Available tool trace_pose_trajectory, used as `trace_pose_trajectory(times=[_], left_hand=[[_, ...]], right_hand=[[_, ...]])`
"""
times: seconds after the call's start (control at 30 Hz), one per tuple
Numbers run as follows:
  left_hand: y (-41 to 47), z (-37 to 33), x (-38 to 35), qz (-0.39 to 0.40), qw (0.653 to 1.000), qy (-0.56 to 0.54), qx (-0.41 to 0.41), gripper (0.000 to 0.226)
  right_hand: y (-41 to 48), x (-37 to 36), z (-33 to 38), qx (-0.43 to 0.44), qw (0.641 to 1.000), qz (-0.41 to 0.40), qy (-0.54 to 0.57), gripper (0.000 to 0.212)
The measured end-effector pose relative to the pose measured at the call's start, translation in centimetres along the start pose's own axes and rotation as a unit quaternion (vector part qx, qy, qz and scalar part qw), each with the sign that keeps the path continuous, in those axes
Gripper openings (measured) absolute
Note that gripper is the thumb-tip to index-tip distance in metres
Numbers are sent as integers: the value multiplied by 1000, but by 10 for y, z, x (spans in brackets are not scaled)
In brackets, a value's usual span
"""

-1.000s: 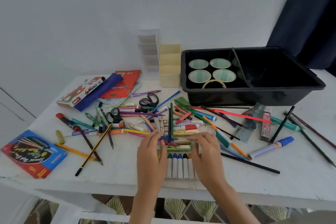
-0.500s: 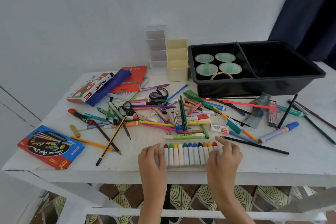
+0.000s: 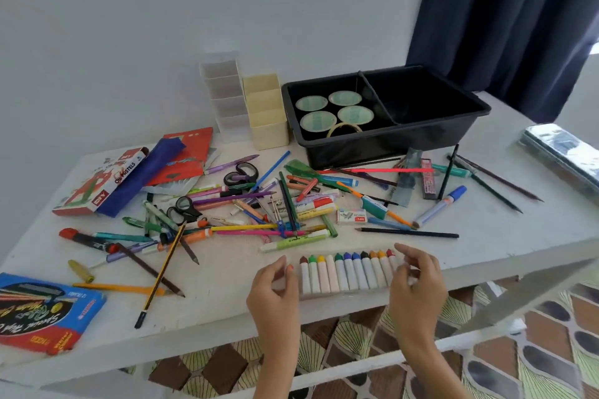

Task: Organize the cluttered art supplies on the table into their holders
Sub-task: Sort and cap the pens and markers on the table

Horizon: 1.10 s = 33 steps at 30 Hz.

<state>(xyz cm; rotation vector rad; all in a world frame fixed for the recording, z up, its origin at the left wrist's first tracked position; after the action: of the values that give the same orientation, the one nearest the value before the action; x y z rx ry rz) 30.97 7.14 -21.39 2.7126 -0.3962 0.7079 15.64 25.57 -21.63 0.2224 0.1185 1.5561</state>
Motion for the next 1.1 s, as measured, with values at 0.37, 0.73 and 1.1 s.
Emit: trace_pose_trajectory(times=[0.37, 0.73, 1.1], left_hand=[[-27, -62, -91, 127, 988, -18, -86, 25], [-45, -102, -155, 194, 977, -17, -89, 30], [-52, -127, -193, 213, 973, -27, -85, 31]], right_hand=[[66, 83, -22, 15, 992, -123, -39, 29], [137, 125, -40, 11, 989, -127, -80, 28], [183, 139, -51, 40, 991, -99, -78, 37]])
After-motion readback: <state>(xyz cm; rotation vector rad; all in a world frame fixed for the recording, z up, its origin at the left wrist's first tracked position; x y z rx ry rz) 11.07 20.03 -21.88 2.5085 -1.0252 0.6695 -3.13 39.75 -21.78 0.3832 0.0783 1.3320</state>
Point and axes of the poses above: each hand's wrist, its own y-axis towards the middle knuckle, its own x-axis out of the back of the hand, z = x × y, the point moved 7 cm from there along y, towards the middle knuckle, and after that the axes turned 13 degrees about y, right-handed, at the moved point
